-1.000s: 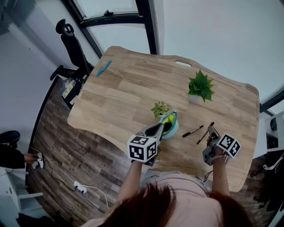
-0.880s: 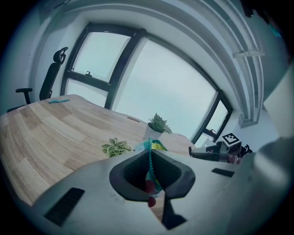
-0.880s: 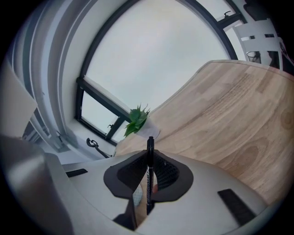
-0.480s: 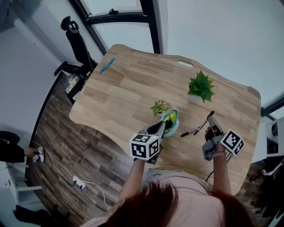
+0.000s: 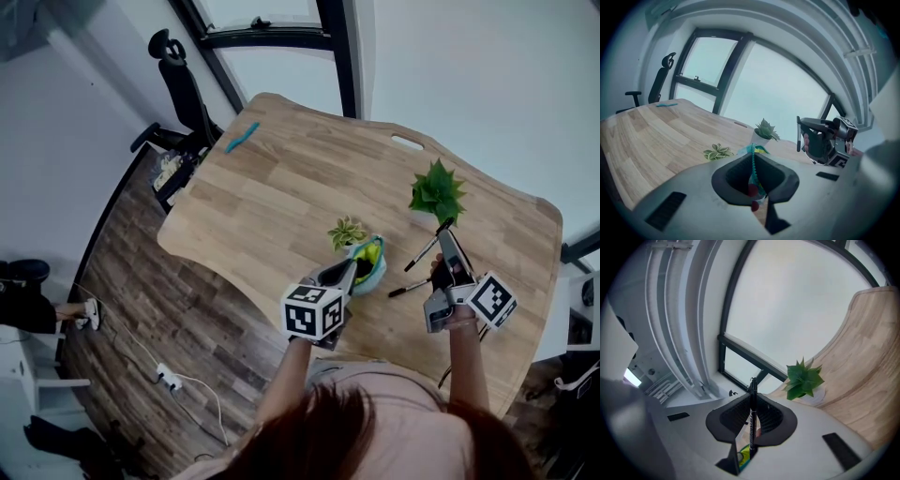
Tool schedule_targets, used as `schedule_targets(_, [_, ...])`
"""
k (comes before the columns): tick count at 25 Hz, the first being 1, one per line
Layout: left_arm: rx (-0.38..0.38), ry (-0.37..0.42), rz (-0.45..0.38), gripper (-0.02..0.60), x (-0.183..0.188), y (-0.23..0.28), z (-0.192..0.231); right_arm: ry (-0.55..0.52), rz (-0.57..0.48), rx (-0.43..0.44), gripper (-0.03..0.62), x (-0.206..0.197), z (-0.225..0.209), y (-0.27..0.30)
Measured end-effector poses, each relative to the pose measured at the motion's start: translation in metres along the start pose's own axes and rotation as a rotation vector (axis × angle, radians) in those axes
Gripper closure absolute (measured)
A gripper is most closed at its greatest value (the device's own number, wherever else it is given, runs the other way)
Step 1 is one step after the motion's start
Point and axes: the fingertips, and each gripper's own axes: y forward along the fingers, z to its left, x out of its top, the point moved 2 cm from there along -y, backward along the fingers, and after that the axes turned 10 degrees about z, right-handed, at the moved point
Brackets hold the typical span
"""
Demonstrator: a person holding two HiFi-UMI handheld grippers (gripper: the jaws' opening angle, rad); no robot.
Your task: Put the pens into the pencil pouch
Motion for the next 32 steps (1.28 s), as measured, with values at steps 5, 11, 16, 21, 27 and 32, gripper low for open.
schedule_targets(5, [-0.005,0.001,0.007,0.569,-0.001,0.000,-0.001,-0.051,-0.028,0.093,0.557,-0.003,0.021,0.017])
schedule_targets(11, [-0.019,0.006,0.013,0.569,0.000,0.002,-0.005,-0.114,-0.037,0.145,0.557,-0.013,0.039,0.035])
schedule_targets(16, [-0.033,0.004,0.009,0.569,-0.001,0.002,-0.007,-0.173,-0.026,0.112,0.557,-0.031,0.036,0.045])
schedule_targets(21, [-0.036,0.000,0.009,0.569,-0.001,0.003,-0.006,-0.229,0.008,0.097,0.557,-0.049,0.032,0.055])
schedule_targets(27, [-0.044,0.000,0.005,0.569,-0.001,0.001,-0.004,-0.295,0.075,0.075,0.557,-0.075,0.028,0.064])
schedule_targets(32, [-0.052,-0.007,0.003,0.569,-0.001,0.002,-0.003,-0.362,0.135,0.053,0.557,-0.094,0.024,0.067])
